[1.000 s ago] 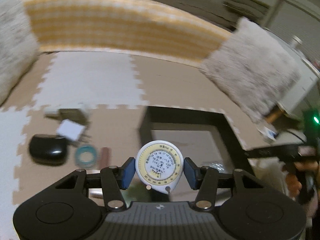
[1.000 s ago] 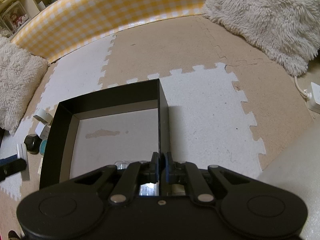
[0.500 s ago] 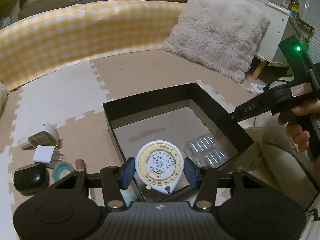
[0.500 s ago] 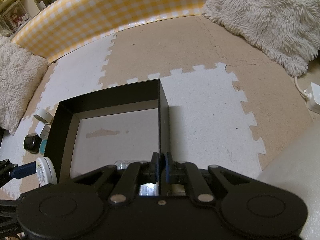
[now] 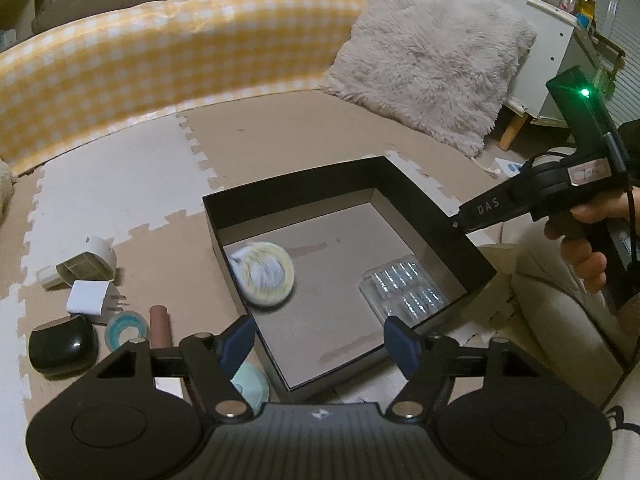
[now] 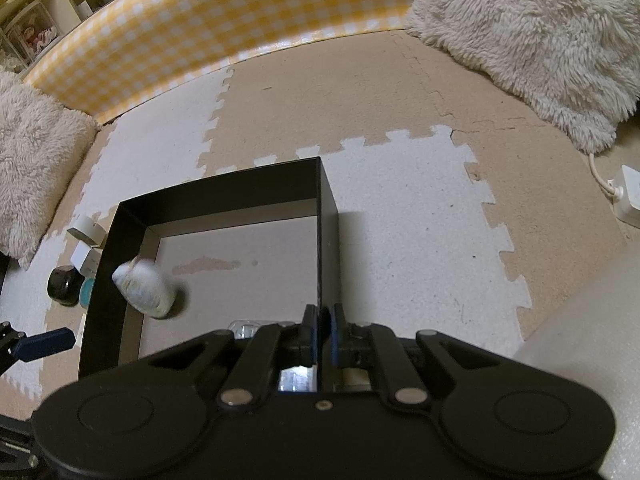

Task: Organize rigid objects
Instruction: 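Carry the tape measure into the black box and release it, then return the left tool and grasp the small white box, then carry the small white box into the black box and release it, then lift the left tool away and grasp the mint-green round tape measure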

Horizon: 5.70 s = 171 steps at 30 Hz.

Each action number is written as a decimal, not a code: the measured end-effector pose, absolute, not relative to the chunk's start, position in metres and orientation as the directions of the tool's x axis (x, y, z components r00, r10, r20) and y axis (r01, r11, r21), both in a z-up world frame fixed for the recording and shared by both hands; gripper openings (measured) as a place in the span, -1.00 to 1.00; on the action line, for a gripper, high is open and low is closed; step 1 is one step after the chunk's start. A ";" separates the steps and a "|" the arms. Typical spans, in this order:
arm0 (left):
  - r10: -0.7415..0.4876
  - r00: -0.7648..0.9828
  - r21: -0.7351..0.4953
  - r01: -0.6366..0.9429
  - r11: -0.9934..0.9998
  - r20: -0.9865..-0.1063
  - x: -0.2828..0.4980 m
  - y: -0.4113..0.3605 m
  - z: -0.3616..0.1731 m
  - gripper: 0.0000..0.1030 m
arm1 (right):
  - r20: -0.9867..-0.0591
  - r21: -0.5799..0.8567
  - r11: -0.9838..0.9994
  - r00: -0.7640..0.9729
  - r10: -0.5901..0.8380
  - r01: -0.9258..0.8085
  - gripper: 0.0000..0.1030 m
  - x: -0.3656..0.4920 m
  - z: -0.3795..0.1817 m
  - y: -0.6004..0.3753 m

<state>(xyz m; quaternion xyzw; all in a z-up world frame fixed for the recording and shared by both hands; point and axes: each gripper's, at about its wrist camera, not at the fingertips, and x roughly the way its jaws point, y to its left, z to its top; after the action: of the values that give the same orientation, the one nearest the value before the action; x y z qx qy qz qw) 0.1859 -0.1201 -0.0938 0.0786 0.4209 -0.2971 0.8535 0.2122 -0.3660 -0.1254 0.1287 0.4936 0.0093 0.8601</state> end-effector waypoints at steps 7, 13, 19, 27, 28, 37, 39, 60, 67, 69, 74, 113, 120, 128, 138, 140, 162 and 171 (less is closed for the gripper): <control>-0.447 0.460 -0.130 0.570 0.811 -0.767 0.185 -0.120 -0.093 0.63 | -0.847 0.230 0.967 0.512 0.143 0.112 -0.86 0.212 -0.126 -0.365; -0.450 0.453 -0.139 0.569 0.810 -0.770 0.183 -0.120 -0.092 0.79 | -0.847 0.229 0.967 0.512 0.142 0.111 -0.86 0.212 -0.126 -0.366; -0.450 0.454 -0.141 0.566 0.812 -0.770 0.183 -0.119 -0.091 0.94 | -0.847 0.228 0.967 0.512 0.141 0.110 -0.86 0.212 -0.126 -0.365; -0.441 0.465 -0.145 0.545 0.826 -0.768 0.188 -0.111 -0.091 1.00 | -0.847 0.228 0.967 0.512 0.141 0.110 -0.86 0.212 -0.126 -0.366; -0.438 0.465 -0.146 0.539 0.830 -0.770 0.189 -0.109 -0.091 1.00 | -0.847 0.228 0.967 0.512 0.141 0.111 -0.86 0.212 -0.126 -0.366; -0.404 0.523 -0.153 0.458 0.876 -0.750 0.208 -0.077 -0.078 1.00 | -0.848 0.227 0.968 0.512 0.140 0.111 -0.86 0.212 -0.125 -0.365; -0.388 0.533 -0.152 0.432 0.889 -0.752 0.213 -0.068 -0.076 1.00 | -0.848 0.226 0.968 0.512 0.140 0.110 -0.86 0.212 -0.125 -0.365; -0.294 0.415 -0.113 0.407 0.907 -0.861 0.232 -0.043 -0.115 0.15 | -0.848 0.226 0.968 0.512 0.139 0.111 -0.86 0.212 -0.125 -0.365; -0.268 0.444 -0.120 0.334 0.935 -0.855 0.238 -0.041 -0.136 -0.18 | -0.848 0.226 0.968 0.511 0.139 0.111 -0.86 0.212 -0.125 -0.365; -0.265 0.453 -0.126 0.314 0.941 -0.851 0.242 -0.043 -0.140 -0.18 | -0.848 0.226 0.968 0.511 0.139 0.111 -0.86 0.212 -0.126 -0.366; -0.240 0.469 -0.116 0.278 0.954 -0.850 0.246 -0.046 -0.150 -0.18 | -0.848 0.225 0.968 0.511 0.139 0.111 -0.86 0.212 -0.125 -0.366; -0.515 0.492 -0.254 0.503 0.826 -0.702 0.203 -0.097 -0.080 -0.36 | -0.849 0.225 0.968 0.511 0.138 0.111 -0.86 0.212 -0.126 -0.366; -0.491 0.464 -0.173 0.573 0.801 -0.738 0.204 -0.120 -0.098 -0.36 | -0.848 0.225 0.968 0.511 0.138 0.111 -0.86 0.212 -0.126 -0.366; -0.465 0.461 -0.146 0.573 0.806 -0.756 0.205 -0.119 -0.105 -0.33 | -0.849 0.225 0.968 0.511 0.138 0.111 -0.86 0.212 -0.125 -0.366; -0.484 0.427 -0.183 0.576 0.797 -0.764 0.200 -0.118 -0.099 0.01 | -0.849 0.224 0.968 0.510 0.138 0.110 -0.86 0.210 -0.125 -0.366; -0.485 0.424 -0.185 0.576 0.796 -0.765 0.199 -0.118 -0.098 0.05 | -0.849 0.224 0.968 0.510 0.139 0.110 -0.86 0.211 -0.125 -0.366; -0.492 0.441 -0.157 0.605 0.781 -0.751 0.189 -0.114 -0.086 1.00 | -0.849 0.224 0.968 0.510 0.138 0.110 -0.86 0.211 -0.125 -0.366; -0.485 0.404 -0.131 0.648 0.750 -0.775 0.193 -0.099 -0.089 1.00 | -0.849 0.224 0.968 0.510 0.138 0.111 -0.86 0.211 -0.125 -0.366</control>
<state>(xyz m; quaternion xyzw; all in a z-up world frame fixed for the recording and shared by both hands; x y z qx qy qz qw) 0.1932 -0.0992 -0.0892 0.0956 0.4267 -0.3403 0.8325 0.2108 -0.3658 -0.1253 0.1256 0.4949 0.0080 0.8598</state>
